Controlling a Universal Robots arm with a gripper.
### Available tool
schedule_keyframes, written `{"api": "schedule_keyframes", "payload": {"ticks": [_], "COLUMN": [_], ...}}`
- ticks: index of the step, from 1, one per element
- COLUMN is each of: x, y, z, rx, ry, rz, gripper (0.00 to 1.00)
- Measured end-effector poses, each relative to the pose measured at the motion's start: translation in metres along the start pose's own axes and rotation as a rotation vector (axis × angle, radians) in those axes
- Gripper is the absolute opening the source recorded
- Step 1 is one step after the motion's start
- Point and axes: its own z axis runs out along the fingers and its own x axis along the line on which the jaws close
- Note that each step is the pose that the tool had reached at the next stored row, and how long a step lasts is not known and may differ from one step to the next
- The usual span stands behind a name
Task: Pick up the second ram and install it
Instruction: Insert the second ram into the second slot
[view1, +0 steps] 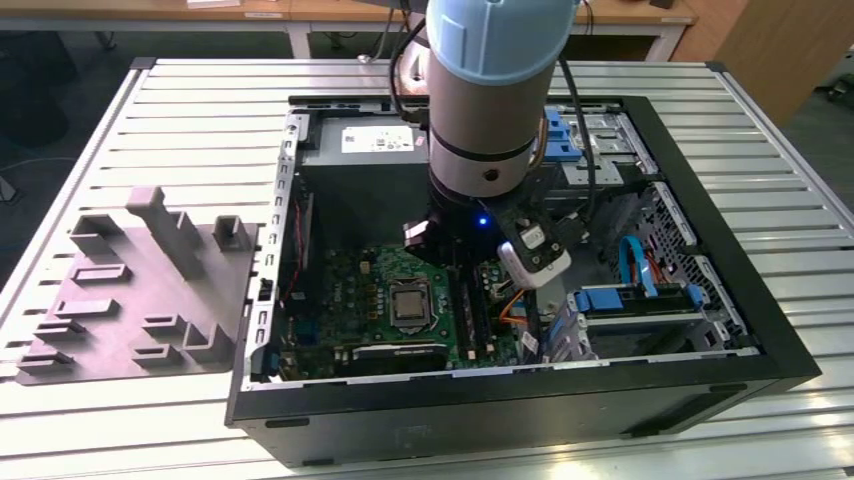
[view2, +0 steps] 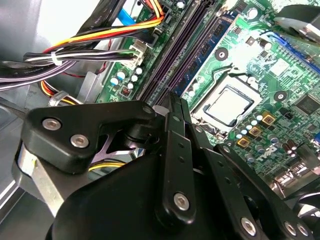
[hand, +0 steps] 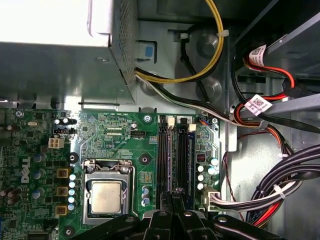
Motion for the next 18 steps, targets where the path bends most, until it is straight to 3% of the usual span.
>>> {"api": "schedule_keyframes", "payload": {"ticks": [18], "x": [0.0003], "y": [0.0006], "z": [0.0038], "rx": [-0.0009], "ry": [-0.0002], "rz": [0.002], "gripper": [0.11]}}
